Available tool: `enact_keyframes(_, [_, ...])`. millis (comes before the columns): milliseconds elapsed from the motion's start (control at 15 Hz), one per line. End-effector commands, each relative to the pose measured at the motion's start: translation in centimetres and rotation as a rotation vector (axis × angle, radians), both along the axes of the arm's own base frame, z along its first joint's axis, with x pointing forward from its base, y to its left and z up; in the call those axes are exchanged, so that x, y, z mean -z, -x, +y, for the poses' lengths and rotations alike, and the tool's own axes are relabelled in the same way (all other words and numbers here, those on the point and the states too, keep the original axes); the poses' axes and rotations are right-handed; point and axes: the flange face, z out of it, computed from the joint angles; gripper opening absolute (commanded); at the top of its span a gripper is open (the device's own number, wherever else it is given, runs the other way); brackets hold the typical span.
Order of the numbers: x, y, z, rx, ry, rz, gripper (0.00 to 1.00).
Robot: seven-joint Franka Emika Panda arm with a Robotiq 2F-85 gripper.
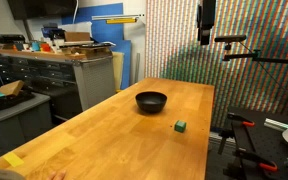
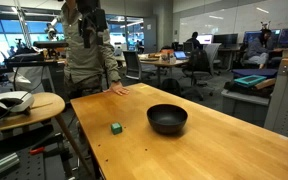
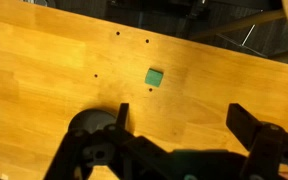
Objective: Put the block in the bowl
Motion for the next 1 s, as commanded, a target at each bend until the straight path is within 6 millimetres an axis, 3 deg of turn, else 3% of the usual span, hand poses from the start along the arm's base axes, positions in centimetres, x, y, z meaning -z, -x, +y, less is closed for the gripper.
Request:
enact_keyframes(0, [-0.2,-0.1,0.0,0.000,-0.001,-0.003,1.00])
enact_keyframes(533, [-0.5,-0.1,0.1,-0.001,-0.002,-0.009,1.00])
enact_keyframes(933, [2.9,0.3,2.7,0.013,0.027,0.042,1.00])
